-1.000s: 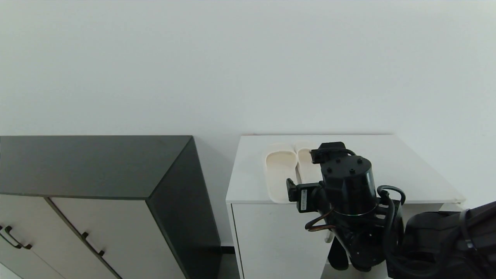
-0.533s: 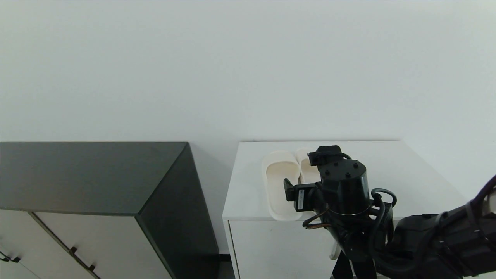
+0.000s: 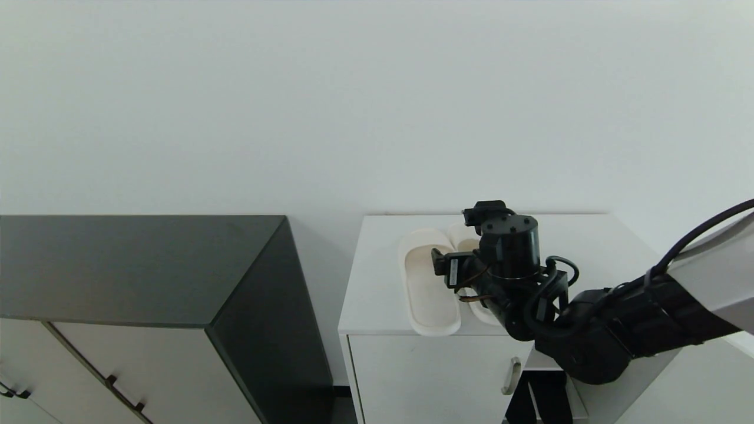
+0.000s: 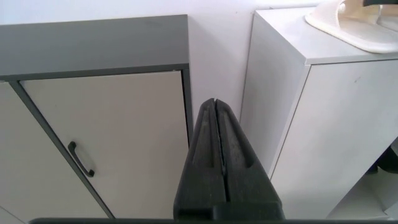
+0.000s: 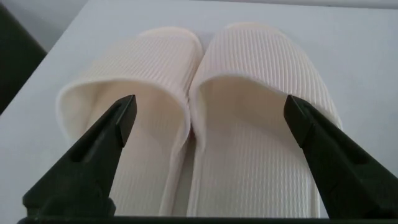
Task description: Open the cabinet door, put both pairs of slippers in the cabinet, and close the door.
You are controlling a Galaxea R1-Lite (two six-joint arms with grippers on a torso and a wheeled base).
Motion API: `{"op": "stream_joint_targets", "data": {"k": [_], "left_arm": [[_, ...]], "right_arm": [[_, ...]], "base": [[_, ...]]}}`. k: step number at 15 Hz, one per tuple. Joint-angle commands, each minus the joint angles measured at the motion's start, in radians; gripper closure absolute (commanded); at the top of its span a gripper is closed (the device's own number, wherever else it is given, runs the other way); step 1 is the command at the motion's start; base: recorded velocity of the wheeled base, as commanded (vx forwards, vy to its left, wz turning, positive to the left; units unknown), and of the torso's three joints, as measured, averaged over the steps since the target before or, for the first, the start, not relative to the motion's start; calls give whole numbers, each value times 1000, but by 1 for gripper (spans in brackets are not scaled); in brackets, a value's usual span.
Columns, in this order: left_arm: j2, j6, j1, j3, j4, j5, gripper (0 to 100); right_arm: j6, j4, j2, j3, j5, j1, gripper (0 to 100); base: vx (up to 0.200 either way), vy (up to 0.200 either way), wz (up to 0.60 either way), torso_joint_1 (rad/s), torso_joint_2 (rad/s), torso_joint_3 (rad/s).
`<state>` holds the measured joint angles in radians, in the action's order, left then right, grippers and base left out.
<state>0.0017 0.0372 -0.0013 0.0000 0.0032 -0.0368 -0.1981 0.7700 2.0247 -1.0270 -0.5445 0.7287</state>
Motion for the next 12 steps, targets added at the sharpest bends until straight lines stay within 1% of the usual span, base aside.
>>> {"op": "stream_joint_targets", "data": {"k": [1,6,7,12], "left_arm": [[1,0,0,0,0,0,100],[1,0,1,0,0,0,100],[1,0,0,0,0,0,100],[1,0,0,0,0,0,100]], "right_arm": [[2,-1,69,-50,3,-15,0],[20,0,100,-88,3,-17,0],[25,0,100,-91,3,-17,100],[42,2,100,-96,-5,-9,100]], "base": [[0,0,0,0,0,0],[0,0,0,0,0,0],[0,0,0,0,0,0],[0,0,0,0,0,0]]}}
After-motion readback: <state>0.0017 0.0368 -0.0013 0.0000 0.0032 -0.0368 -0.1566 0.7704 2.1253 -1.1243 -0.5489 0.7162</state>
